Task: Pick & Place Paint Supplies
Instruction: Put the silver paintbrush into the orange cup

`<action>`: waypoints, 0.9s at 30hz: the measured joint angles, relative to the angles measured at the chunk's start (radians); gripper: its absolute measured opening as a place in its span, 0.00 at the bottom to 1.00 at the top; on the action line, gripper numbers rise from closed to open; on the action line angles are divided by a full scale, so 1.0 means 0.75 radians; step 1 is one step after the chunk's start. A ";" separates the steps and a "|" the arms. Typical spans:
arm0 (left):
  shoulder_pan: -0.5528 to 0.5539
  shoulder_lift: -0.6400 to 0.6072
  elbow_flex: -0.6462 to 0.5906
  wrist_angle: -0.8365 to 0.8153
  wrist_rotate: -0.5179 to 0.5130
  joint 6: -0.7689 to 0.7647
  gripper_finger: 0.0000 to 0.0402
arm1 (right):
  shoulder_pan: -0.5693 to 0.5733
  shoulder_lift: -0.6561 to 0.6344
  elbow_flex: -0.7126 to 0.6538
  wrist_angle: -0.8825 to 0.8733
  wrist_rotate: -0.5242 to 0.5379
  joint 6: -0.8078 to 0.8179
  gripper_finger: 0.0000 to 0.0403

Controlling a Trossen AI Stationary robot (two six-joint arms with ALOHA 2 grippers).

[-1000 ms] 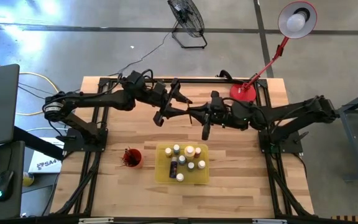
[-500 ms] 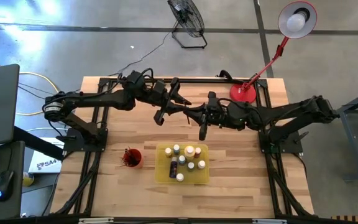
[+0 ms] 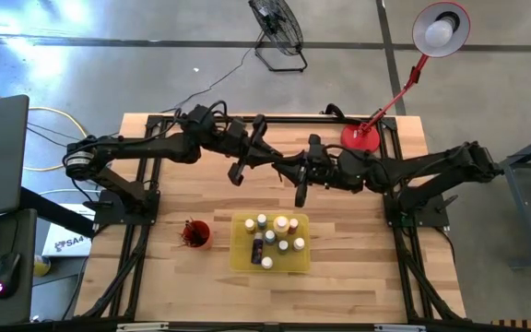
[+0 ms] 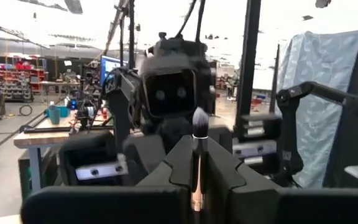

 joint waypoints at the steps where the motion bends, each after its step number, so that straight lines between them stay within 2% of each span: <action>1: 0.000 0.000 0.000 -0.003 0.005 0.002 0.03 | 0.000 -0.004 0.000 0.004 0.001 0.001 0.15; 7: 0.040 -0.059 -0.001 -0.035 0.033 0.000 0.02 | 0.000 -0.065 0.000 -0.004 -0.001 -0.001 0.32; 12: 0.104 -0.169 -0.001 -0.209 0.024 0.006 0.02 | 0.001 -0.145 0.001 -0.043 -0.003 -0.004 0.41; 16: 0.152 -0.312 -0.004 -0.539 0.019 0.108 0.02 | 0.001 -0.202 0.000 -0.127 -0.005 0.002 0.43; 22: 0.105 -0.586 -0.111 -0.800 -0.007 0.184 0.02 | 0.002 -0.234 0.000 -0.211 -0.005 0.005 0.41; 27: 0.045 -0.890 -0.252 -1.005 -0.162 0.187 0.02 | -0.005 -0.234 0.000 -0.215 0.001 -0.004 0.40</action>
